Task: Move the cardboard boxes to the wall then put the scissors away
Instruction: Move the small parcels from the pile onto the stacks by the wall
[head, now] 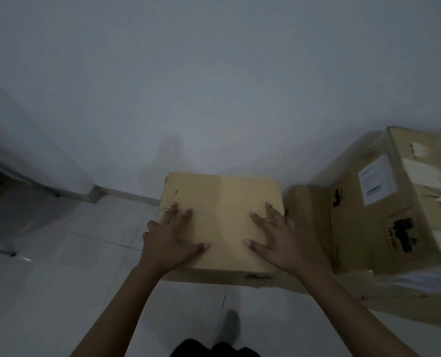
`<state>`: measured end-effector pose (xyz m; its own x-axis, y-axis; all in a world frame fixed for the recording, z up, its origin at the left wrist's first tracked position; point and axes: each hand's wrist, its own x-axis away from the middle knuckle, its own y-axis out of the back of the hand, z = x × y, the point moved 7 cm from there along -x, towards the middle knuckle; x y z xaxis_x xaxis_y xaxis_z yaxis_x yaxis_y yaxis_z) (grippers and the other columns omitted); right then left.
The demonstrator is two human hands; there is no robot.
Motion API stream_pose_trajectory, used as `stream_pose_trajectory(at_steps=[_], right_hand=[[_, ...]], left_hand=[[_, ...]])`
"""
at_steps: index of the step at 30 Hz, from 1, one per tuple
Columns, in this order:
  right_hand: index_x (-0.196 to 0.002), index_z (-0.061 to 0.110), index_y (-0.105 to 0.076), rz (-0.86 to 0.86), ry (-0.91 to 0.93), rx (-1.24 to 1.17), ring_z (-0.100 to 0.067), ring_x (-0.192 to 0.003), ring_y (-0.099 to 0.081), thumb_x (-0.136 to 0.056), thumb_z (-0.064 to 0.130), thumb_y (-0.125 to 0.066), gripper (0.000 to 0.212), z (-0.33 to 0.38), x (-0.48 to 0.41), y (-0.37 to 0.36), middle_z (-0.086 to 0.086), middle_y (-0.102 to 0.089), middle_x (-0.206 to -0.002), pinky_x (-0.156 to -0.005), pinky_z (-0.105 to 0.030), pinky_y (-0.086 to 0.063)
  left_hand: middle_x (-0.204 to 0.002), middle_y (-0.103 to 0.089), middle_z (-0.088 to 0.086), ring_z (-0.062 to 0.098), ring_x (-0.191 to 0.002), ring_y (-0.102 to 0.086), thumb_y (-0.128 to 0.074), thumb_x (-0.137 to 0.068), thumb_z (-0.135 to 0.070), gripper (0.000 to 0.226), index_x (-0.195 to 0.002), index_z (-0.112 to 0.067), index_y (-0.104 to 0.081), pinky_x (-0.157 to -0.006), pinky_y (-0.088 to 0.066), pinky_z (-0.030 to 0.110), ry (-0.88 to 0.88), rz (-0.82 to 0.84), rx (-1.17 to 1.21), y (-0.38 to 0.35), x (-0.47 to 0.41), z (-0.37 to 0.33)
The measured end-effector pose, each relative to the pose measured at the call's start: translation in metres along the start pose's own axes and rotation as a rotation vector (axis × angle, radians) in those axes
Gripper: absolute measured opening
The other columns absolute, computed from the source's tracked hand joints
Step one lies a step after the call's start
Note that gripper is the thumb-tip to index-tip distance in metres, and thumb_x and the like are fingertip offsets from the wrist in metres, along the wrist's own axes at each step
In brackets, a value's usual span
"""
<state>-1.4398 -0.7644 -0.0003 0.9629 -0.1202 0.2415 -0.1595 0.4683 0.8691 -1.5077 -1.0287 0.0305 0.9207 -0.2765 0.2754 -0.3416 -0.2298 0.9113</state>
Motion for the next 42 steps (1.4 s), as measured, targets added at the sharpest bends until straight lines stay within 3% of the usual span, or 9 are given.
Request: stream_pose_trajectory(at_steps=[4,10,13,19,24,27,30,36,42], right_hand=[[-0.147,0.05,-0.026,0.039,-0.045,0.004,-0.032,-0.147,-0.011,-0.056,0.102,-0.015,0.105,-0.02,-0.041,-0.021,0.01,0.004,-0.163,-0.117,-0.043,-0.012],[-0.148,0.052,-0.021,0.155,-0.158,-0.068,-0.032,-0.148,0.004,-0.081,0.07,-0.057,0.079,-0.062,-0.077,-0.088,0.025,0.021,-0.155,-0.119,-0.046,-0.007],[-0.149,0.051,-0.018,0.174,-0.219,-0.092,-0.03,-0.148,0.007,-0.082,0.068,-0.057,0.079,-0.082,-0.088,-0.123,0.026,0.025,-0.153,-0.119,-0.048,-0.005],[-0.15,0.051,-0.009,0.18,-0.33,-0.024,-0.035,-0.147,0.009,-0.069,0.087,-0.038,0.093,-0.121,-0.107,-0.193,0.021,0.038,-0.149,-0.118,-0.052,-0.008],[-0.15,0.052,0.0,0.212,-0.38,0.007,-0.033,-0.148,0.012,-0.078,0.08,-0.047,0.09,-0.165,-0.134,-0.248,0.021,0.047,-0.143,-0.119,-0.056,-0.007],[-0.149,0.051,-0.001,0.224,-0.394,0.046,-0.032,-0.149,0.009,-0.068,0.089,-0.035,0.095,-0.184,-0.151,-0.269,0.019,0.044,-0.147,-0.118,-0.056,-0.012],[-0.15,0.05,-0.008,0.224,-0.392,0.037,-0.032,-0.148,0.006,-0.074,0.081,-0.049,0.092,-0.196,-0.165,-0.282,0.016,0.034,-0.153,-0.118,-0.053,-0.013],[-0.15,0.051,-0.01,0.213,-0.389,-0.049,-0.032,-0.147,0.003,-0.08,0.064,-0.063,0.088,-0.215,-0.183,-0.299,0.016,0.031,-0.155,-0.117,-0.048,-0.015],[-0.15,0.05,-0.005,0.238,-0.391,-0.036,-0.029,-0.145,0.006,-0.081,0.064,-0.062,0.091,-0.22,-0.192,-0.305,0.011,0.031,-0.156,-0.117,-0.05,-0.013]], left_hand=[[-0.162,0.007,-0.008,0.041,-0.136,-0.026,-0.034,-0.035,-0.102,0.128,-0.149,-0.048,-0.009,-0.107,-0.033,0.051,-0.052,0.132,0.02,-0.049,-0.059,0.015],[-0.157,0.027,-0.004,0.043,-0.138,-0.018,-0.049,-0.043,-0.089,0.123,-0.145,-0.053,0.009,-0.109,-0.03,0.049,-0.274,0.324,0.054,-0.138,-0.117,0.042],[-0.157,0.027,0.003,0.042,-0.142,-0.015,-0.053,-0.047,-0.083,0.12,-0.136,-0.059,0.023,-0.109,-0.028,0.049,-0.359,0.375,0.045,-0.179,-0.144,0.054],[-0.158,0.024,0.012,0.04,-0.146,-0.009,-0.052,-0.049,-0.082,0.121,-0.143,-0.05,0.018,-0.106,-0.028,0.05,-0.483,0.4,0.003,-0.245,-0.191,0.064],[-0.155,0.034,0.008,0.045,-0.144,-0.009,-0.051,-0.047,-0.087,0.126,-0.14,-0.053,0.027,-0.108,-0.029,0.052,-0.504,0.436,-0.02,-0.297,-0.226,0.076],[-0.154,0.036,0.01,0.04,-0.146,0.001,-0.059,-0.051,-0.082,0.129,-0.144,-0.046,0.023,-0.109,-0.026,0.052,-0.534,0.434,-0.054,-0.32,-0.24,0.076],[-0.152,0.038,0.01,0.039,-0.147,0.001,-0.054,-0.052,-0.084,0.126,-0.146,-0.041,0.019,-0.11,-0.027,0.053,-0.518,0.442,-0.075,-0.341,-0.25,0.077],[-0.151,0.04,0.007,0.046,-0.143,-0.008,-0.077,-0.058,-0.067,0.132,-0.145,-0.043,0.02,-0.108,-0.03,0.061,-0.509,0.456,-0.069,-0.381,-0.27,0.084],[-0.158,0.01,0.023,0.043,-0.142,-0.008,-0.082,-0.052,-0.065,0.131,-0.153,-0.022,-0.011,-0.096,-0.038,0.066,-0.604,0.364,-0.117,-0.384,-0.275,0.072]])
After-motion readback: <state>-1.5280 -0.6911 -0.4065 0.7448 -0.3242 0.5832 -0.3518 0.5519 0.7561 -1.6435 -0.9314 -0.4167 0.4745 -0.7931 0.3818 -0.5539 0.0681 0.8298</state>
